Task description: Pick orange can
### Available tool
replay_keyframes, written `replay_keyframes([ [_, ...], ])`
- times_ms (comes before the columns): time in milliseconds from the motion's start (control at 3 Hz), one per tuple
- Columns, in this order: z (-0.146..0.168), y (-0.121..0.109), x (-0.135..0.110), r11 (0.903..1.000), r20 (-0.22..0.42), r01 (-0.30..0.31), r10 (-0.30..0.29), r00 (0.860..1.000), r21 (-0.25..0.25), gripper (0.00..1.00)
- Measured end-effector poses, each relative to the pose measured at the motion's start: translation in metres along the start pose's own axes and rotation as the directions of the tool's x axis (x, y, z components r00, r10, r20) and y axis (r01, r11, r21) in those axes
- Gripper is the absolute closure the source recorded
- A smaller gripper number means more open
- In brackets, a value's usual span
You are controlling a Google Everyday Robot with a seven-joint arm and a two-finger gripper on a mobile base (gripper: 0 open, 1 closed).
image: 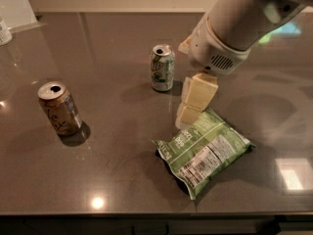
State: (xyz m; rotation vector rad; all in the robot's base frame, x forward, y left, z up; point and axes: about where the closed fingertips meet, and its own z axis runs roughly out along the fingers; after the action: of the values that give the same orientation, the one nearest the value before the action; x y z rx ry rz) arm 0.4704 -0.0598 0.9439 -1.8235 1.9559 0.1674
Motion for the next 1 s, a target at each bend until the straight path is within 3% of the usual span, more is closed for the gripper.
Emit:
replay_keyframes([
  [1000,0.049,0.006,-0.104,0.9941,0.190,0.052,-0.034,0.981,-0.095,0.00],
])
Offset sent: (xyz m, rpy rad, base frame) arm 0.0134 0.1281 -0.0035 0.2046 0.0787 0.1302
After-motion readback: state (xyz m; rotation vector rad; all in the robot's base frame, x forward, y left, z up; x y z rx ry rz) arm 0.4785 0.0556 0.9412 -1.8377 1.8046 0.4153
